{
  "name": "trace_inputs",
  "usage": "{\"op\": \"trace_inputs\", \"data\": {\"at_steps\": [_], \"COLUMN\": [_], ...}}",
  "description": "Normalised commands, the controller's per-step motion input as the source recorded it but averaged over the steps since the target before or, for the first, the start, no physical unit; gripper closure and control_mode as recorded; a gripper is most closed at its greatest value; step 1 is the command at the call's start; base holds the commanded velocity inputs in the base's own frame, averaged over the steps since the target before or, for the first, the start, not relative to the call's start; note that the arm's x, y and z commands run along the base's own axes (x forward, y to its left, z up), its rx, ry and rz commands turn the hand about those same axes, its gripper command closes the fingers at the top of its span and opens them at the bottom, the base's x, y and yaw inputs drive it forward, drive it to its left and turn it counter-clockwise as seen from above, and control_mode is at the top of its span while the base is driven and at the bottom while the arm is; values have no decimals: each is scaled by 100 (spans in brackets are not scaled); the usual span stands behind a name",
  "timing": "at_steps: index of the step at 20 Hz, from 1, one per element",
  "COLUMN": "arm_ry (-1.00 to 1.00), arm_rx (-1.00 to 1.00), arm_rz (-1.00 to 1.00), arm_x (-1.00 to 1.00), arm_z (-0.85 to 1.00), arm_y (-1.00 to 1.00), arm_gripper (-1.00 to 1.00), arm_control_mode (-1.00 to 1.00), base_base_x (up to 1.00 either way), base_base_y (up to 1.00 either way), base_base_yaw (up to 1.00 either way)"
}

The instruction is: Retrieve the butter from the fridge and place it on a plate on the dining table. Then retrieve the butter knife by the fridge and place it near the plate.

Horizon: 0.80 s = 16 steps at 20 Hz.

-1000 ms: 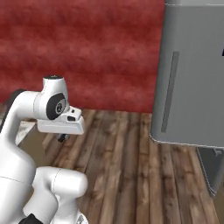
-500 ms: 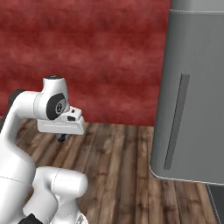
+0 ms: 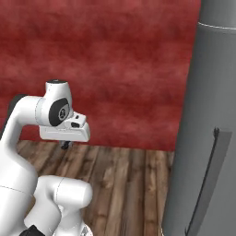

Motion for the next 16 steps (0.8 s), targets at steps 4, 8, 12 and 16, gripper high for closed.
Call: {"op": "trace_inputs", "data": {"at_steps": [4, 8, 12, 16], "arm_ry": [0, 0, 0, 0], "arm_rx": [0, 0, 0, 0], "arm_rz": [0, 0, 0, 0], "arm_x": [0, 0, 0, 0], "arm_z": [0, 0, 0, 0], "arm_y": [0, 0, 0, 0], "arm_gripper": [100, 100, 100, 100], "arm_control_mode": [100, 100, 100, 100], "base_base_x": [95, 90, 75, 62], "base_base_y": [39, 55, 85, 89], "base_base_yaw": [0, 0, 13, 25]}}
